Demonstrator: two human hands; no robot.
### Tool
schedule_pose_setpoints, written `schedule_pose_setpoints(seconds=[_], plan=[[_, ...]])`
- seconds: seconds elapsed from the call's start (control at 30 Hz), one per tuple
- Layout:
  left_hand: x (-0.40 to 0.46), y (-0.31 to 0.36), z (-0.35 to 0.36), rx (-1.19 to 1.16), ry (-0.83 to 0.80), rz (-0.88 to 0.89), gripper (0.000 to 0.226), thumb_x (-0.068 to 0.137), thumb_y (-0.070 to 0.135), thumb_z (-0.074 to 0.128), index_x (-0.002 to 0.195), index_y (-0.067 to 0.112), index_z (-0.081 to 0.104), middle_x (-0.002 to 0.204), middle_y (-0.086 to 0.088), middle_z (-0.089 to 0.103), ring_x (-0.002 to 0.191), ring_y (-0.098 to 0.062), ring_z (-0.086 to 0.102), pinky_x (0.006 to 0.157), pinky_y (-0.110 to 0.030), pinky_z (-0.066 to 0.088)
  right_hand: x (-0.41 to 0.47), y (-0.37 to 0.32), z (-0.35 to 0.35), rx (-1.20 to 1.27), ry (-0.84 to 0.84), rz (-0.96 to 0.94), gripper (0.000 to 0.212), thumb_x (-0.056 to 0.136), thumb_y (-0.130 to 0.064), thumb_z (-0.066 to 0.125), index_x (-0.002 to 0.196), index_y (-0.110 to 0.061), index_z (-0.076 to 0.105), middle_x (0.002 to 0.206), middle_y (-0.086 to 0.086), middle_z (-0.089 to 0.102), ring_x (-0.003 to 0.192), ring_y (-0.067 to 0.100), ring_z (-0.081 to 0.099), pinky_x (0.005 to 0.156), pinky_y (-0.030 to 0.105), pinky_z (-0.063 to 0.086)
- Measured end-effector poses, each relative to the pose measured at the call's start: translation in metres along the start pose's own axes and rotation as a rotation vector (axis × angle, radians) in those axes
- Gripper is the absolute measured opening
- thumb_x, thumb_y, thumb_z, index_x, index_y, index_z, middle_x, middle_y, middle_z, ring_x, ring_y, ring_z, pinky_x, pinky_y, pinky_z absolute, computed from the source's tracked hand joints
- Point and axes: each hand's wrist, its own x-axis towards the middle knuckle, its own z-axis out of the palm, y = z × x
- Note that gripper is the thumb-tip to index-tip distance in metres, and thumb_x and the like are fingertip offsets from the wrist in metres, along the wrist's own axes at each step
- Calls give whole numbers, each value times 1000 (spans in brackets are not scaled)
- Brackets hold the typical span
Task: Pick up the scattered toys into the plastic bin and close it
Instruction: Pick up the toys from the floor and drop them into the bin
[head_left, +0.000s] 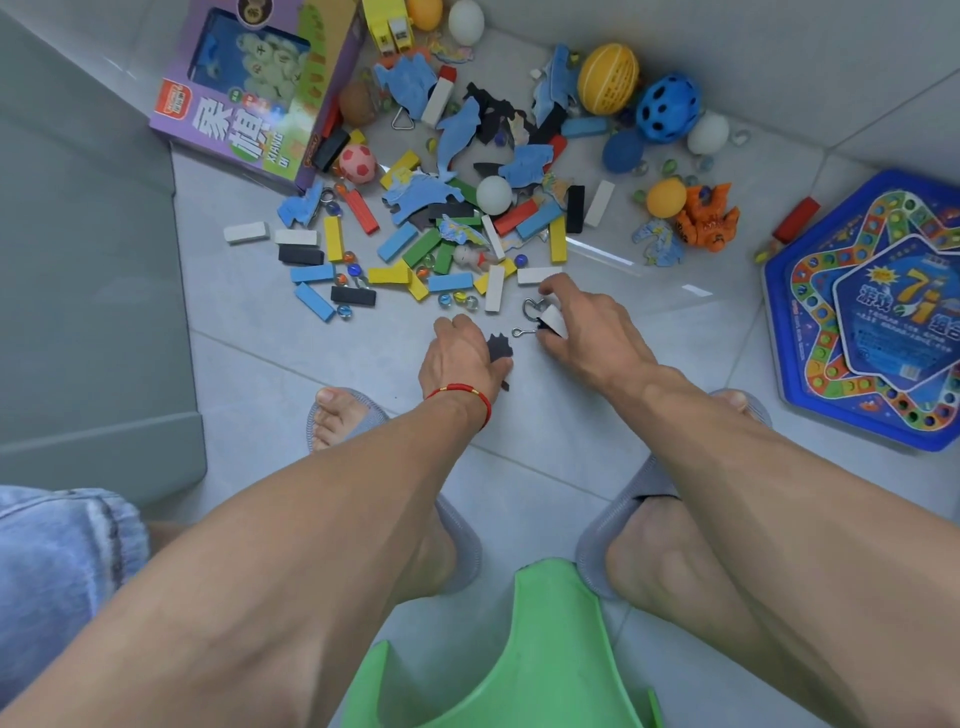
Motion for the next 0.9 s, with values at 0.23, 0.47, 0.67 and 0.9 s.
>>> schedule_pose_setpoints(seconds=[0.23,0.47,0.67,0.9], plan=[[-11,-15,-16,-223,-140,-115,23,95,26,51,91,5,61,94,-16,64,91,-35,58,69,-33,42,13,-10,15,-73,-75,64,34,94,-30,61,120,-15,46,105,17,62,93,38,57,73,38,46],[-39,-19,-30,-579,-135,-292,20,91,23,46,83,7,55,76,-6,52,63,-23,43,65,-30,39,-6,-25,24,-396,-82,88,19,92,-14,57,110,-7,55,110,14,66,102,37,62,72,32,33],[-64,-20,-44,-802,-145,-353,20,91,15,49,78,10,63,71,-8,60,53,-21,42,54,-27,37,-32,0,26,-163,-22,235,22,87,-31,62,97,-12,59,92,11,64,86,35,61,67,33,40],[-83,-23,-51,-1107,-168,-388,13,98,8,53,102,1,63,71,-10,54,49,-17,35,46,-26,33,-71,6,3,1251,6,636,24,85,-23,60,64,-16,52,57,3,42,44,14,25,39,22,17]])
